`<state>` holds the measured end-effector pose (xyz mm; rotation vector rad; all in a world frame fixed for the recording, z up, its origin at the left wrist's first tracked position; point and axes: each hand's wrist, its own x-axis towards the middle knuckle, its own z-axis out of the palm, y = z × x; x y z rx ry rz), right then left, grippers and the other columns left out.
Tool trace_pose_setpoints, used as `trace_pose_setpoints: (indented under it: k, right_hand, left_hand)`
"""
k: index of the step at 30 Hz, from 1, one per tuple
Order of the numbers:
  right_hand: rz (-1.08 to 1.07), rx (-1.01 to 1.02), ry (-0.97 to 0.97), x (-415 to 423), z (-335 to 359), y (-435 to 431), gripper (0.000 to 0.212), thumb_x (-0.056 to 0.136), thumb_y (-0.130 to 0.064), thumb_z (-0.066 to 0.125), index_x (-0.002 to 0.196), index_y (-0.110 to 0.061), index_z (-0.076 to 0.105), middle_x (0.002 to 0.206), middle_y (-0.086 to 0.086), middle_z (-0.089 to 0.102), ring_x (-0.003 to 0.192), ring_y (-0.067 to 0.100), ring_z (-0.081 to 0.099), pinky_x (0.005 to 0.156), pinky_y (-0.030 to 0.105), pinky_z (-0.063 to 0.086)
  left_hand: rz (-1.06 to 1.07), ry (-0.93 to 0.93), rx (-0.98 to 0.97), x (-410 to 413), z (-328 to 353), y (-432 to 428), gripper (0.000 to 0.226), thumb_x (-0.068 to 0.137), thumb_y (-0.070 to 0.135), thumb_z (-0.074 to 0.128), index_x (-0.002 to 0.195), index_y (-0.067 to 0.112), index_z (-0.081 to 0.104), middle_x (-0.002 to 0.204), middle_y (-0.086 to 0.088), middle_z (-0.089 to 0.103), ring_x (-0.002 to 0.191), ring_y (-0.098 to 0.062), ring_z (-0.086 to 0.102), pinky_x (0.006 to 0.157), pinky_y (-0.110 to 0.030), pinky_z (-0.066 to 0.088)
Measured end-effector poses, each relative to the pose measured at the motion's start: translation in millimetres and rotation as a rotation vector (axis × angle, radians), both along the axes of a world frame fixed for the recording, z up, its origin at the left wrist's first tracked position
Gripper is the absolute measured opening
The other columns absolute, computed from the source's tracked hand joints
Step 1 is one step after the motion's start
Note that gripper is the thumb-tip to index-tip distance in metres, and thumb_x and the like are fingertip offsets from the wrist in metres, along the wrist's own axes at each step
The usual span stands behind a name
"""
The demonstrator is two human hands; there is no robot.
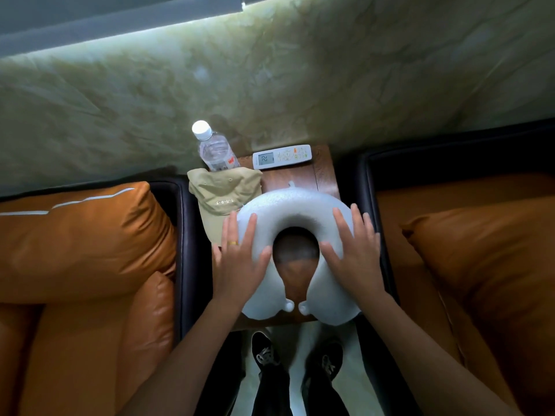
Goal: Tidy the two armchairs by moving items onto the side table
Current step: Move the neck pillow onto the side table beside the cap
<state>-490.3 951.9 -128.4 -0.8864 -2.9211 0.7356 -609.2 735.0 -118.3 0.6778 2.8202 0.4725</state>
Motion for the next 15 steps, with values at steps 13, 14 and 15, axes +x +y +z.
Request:
trace_pose_setpoints:
  k: [13, 14, 15]
  right_hand:
    - [0.039, -0.106, -0.155, 52.7, 5.7, -33.0, 0.064, 0.104, -0.051, 0.031, 0.161, -0.035, 0.006, 0.170, -0.001, -0.011, 0.155, 0.024, -0.017, 0.123, 0.054, 0.007]
    - [0.029, -0.141, -0.170, 53.9, 12.0, -33.0, 0.064, 0.105, -0.050, 0.031, 0.161, -0.034, 0.007, 0.170, -0.001, -0.010, 0.156, 0.024, -0.015, 0.123, 0.053, 0.010]
    - [0.008, -0.184, -0.174, 56.2, 18.8, -33.8, 0.063, 0.105, -0.048, 0.032, 0.162, -0.031, 0.008, 0.170, -0.001, -0.008, 0.156, 0.024, -0.011, 0.123, 0.051, 0.012]
  left_hand:
    - [0.047, -0.144, -0.074, 74.7, 27.5, -11.8, 0.061, 0.101, 0.031, 0.052, 0.158, 0.031, 0.029, 0.169, -0.013, -0.002, 0.155, -0.040, 0.002, 0.123, -0.048, 0.006]
    - [0.040, -0.164, -0.073, 75.0, 34.6, -12.0, 0.063, 0.100, 0.029, 0.053, 0.158, 0.030, 0.029, 0.169, -0.015, -0.002, 0.154, -0.040, 0.003, 0.123, -0.044, 0.003]
    - [0.030, -0.182, -0.053, 74.8, 42.3, -13.5, 0.064, 0.098, 0.026, 0.056, 0.157, 0.029, 0.032, 0.168, -0.017, 0.001, 0.154, -0.041, 0.006, 0.122, -0.041, 0.001]
